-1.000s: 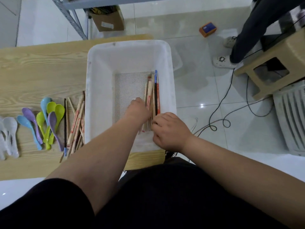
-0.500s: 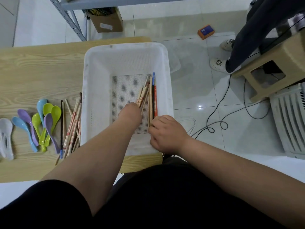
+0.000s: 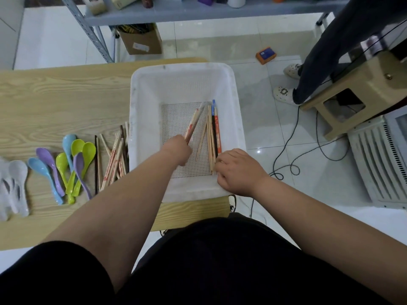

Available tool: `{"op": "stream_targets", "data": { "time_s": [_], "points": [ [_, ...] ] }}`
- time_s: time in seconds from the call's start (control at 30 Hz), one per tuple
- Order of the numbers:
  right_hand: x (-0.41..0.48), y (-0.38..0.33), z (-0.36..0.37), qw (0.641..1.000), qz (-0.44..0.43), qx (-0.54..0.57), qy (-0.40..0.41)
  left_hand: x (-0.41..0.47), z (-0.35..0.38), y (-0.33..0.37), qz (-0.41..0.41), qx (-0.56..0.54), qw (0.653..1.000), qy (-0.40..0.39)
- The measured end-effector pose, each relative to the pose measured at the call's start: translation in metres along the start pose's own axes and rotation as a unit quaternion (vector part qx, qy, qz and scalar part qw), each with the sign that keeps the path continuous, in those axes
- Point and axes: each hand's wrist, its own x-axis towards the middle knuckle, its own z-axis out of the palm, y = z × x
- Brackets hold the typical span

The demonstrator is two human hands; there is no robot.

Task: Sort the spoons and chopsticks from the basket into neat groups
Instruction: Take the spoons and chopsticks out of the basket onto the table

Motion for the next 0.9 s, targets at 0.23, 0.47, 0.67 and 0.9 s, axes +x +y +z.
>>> {"op": "stream_targets", "data": {
  "time_s": [0.23, 0.47, 0.67, 0.9],
  "points": [
    [0.022, -0.052, 0.006, 0.981, 0.125, 0.115, -0.093, -0.044, -0.061, -0.022, 0.039, -0.309, 0.950, -0.036],
    [0.034, -0.074, 0.014, 0.968, 0.156, 0.159, -0.118, -0.075, -0.099, -0.111, 0.092, -0.439, 0.887, 0.113],
    [0.033, -0.077, 0.017, 0.967, 0.179, 0.161, -0.083, -0.073, -0.074, -0.199, -0.026, -0.268, 0.953, 0.139],
    [0.030, -0.084, 0.014, 0.966, 0.207, 0.146, -0.062, -0.077, -0.039, -0.219, 0.000, -0.131, 0.981, 0.145]
  ]
}}
